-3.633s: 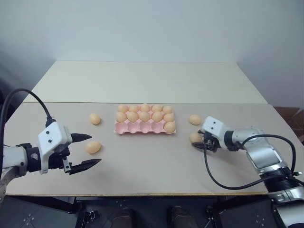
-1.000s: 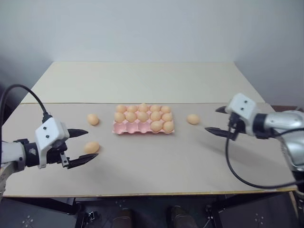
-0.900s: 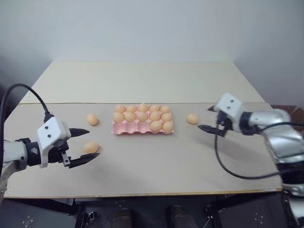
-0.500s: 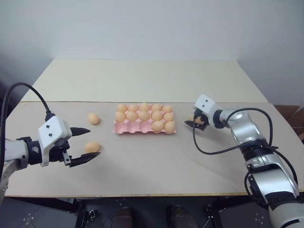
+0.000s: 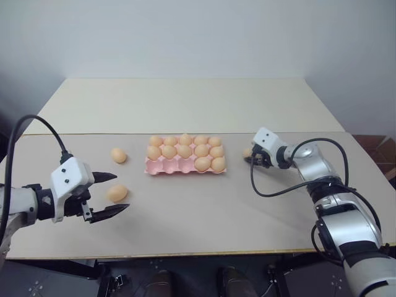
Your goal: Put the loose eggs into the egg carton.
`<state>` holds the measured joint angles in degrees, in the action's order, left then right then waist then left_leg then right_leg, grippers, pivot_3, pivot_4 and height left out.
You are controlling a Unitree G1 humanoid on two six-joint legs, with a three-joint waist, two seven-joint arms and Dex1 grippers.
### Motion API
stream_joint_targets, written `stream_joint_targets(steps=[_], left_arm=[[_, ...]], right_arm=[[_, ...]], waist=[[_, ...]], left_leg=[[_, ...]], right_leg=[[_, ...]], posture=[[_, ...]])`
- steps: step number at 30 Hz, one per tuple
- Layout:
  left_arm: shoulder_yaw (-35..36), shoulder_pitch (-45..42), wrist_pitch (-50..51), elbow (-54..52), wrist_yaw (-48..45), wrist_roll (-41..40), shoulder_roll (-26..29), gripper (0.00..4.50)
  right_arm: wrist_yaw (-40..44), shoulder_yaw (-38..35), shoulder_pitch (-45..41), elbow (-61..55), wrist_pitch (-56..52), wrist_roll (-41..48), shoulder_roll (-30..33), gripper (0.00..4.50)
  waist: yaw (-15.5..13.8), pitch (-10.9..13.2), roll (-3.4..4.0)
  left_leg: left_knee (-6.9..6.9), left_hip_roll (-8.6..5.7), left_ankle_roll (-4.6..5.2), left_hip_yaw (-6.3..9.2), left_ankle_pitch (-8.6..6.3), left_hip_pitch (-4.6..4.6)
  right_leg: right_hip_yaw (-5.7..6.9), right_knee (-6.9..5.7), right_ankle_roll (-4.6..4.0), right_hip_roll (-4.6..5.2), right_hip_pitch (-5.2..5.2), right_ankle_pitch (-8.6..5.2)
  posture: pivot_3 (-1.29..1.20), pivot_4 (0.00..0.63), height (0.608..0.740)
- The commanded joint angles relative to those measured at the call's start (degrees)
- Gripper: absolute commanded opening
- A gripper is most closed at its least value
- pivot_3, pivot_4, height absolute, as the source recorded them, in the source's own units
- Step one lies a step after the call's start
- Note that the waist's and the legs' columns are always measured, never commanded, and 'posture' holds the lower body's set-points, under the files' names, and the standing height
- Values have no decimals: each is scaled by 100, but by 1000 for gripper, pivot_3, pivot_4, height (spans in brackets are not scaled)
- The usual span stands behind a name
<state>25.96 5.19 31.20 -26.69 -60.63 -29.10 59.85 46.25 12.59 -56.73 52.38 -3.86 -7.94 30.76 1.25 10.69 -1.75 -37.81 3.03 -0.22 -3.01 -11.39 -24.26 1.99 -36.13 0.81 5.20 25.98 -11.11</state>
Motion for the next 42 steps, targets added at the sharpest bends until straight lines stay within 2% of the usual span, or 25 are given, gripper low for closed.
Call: stream_joint_targets(steps=[1,5,9,12,15,22,29,33,37,42], left_arm=[[230,16,-76,-142,33,47,48,4500],[337,80,-83,-98,2,74,74,4500],[514,193,-90,-34,-52,122,101,4500],[569,250,-92,46,-80,208,151,4500],[568,231,-115,106,-102,251,166,4500],[575,186,-50,-19,-23,198,98,4500],[651,255,45,-139,36,174,65,4500],[721,356,85,-232,74,177,26,4500],[822,468,135,-296,97,158,-1,4500],[891,505,145,-232,72,180,-10,4500]], right_arm=[[-42,-103,-140,-153,100,-46,59,2004],[-32,-165,-42,-885,51,-49,194,2004],[417,-390,224,-2446,-389,420,229,2004],[766,-289,507,-3679,-591,721,66,2004],[796,-128,612,-4315,-844,819,-201,2004],[476,400,589,-4339,-1005,592,-1074,2004],[437,688,552,-3849,-777,444,-1351,2004],[379,751,499,-3524,-516,302,-1401,3053],[372,707,455,-3361,-352,272,-1467,4477],[336,663,493,-3481,-316,257,-1449,4477]], waist=[[-3,0,0],[-6,0,1],[-3,1,1],[-11,0,1],[-10,0,1],[-21,-1,0],[-39,-1,-1],[-29,-1,-1],[-11,-1,-1],[-12,-1,-1]], left_leg=[[0,0,0,0,0,0],[0,0,0,0,0,-2],[1,1,0,-4,0,-3],[1,5,0,-3,0,-2],[0,7,0,-4,0,1],[-3,7,-2,-5,1,1],[-3,4,-2,-6,1,-4],[-3,7,-2,-5,1,0],[-3,7,-2,-5,1,0],[-2,8,-2,-5,1,-1]], right_leg=[[0,0,0,0,0,0],[-1,-2,0,0,5,0],[-6,-5,0,-1,11,0],[-3,-6,0,-5,10,-1],[-3,-10,0,-6,10,-1],[-2,-12,-5,-5,11,3],[-1,-8,-15,-1,11,9],[-1,-12,-11,-5,11,7],[-2,-12,-11,-6,12,7],[-1,-12,-11,-6,12,6]], posture=[[0,150,740],[0,150,740],[0,150,740],[0,150,740],[0,150,740],[0,150,740],[0,150,740],[0,150,740],[0,150,740],[0,150,740]])
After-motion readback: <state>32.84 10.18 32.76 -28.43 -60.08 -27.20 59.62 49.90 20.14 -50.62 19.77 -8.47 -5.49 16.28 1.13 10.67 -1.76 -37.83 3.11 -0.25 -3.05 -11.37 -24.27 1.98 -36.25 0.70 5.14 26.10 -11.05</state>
